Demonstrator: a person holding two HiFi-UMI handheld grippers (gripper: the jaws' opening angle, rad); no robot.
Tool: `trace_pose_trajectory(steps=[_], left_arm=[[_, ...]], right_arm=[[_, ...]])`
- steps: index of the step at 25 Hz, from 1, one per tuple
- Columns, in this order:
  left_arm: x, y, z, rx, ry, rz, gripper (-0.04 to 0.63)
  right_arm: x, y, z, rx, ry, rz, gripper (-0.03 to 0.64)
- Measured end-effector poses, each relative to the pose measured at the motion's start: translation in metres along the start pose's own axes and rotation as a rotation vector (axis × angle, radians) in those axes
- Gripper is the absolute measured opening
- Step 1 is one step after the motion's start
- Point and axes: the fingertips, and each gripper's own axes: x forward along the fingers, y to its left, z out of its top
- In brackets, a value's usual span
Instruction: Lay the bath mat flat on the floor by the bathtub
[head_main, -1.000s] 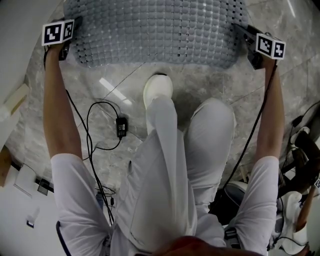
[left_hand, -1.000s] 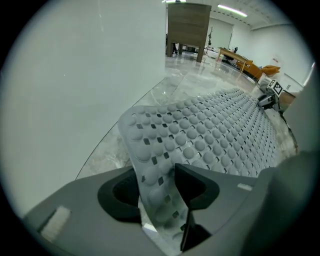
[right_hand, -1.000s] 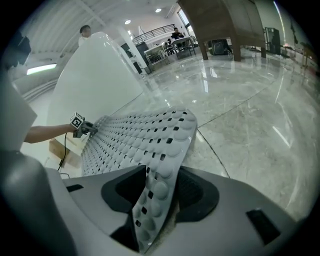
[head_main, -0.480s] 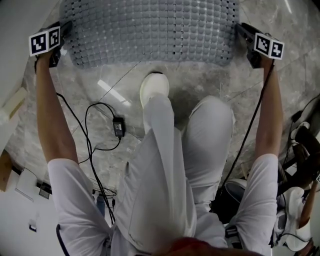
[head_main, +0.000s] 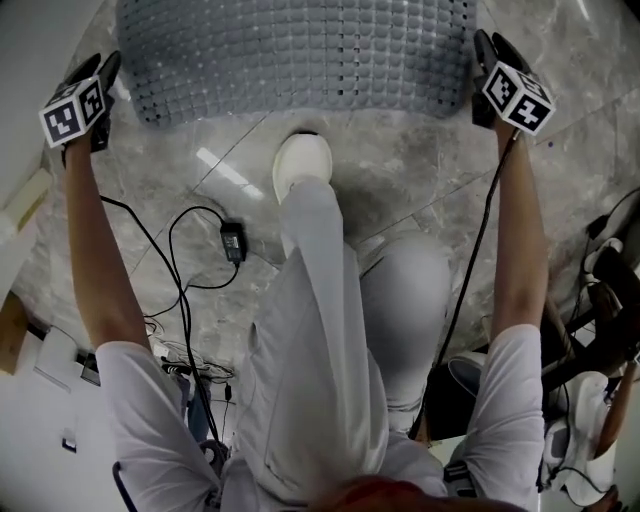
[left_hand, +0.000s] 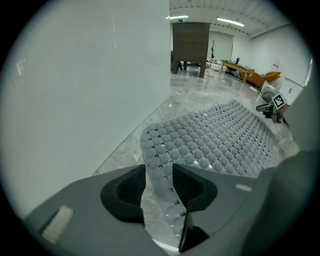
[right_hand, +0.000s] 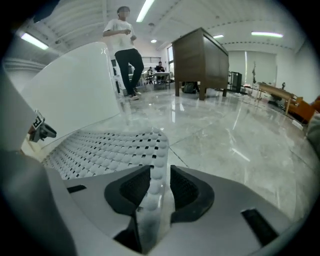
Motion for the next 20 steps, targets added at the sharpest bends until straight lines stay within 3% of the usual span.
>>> trace_pose_trajectory(steps=[4, 6, 7, 14, 20], left_arm=[[-0.035, -0.036, 0.014, -0.050, -0.087, 0.046, 0.108], [-0.058, -0.057, 0.020, -0.070, -0.119, 0.040, 0.013], [-0.070, -0.067, 0.023, -0.071, -0.127, 0.032, -0.002], [-0.186, -0.125, 0.035, -0.049, -0.097, -0.036, -0.005], [-0.353, -0.176, 0.071, -0.123, -0.117, -0.094, -0.003]], right_arm=[[-0.032, 0.036, -0.001, 0.053, -0.050, -0.058, 0.108], [-0.053, 0.061, -0.003, 0.052, -0.043, -0.056, 0.054], [-0.065, 0.073, -0.002, 0.054, -0.034, -0.046, 0.028], [-0.167, 0.142, 0.045, 0.032, 0.050, 0.043, 0.002], [-0.326, 0.176, 0.132, 0.078, 0.057, 0.091, 0.002]])
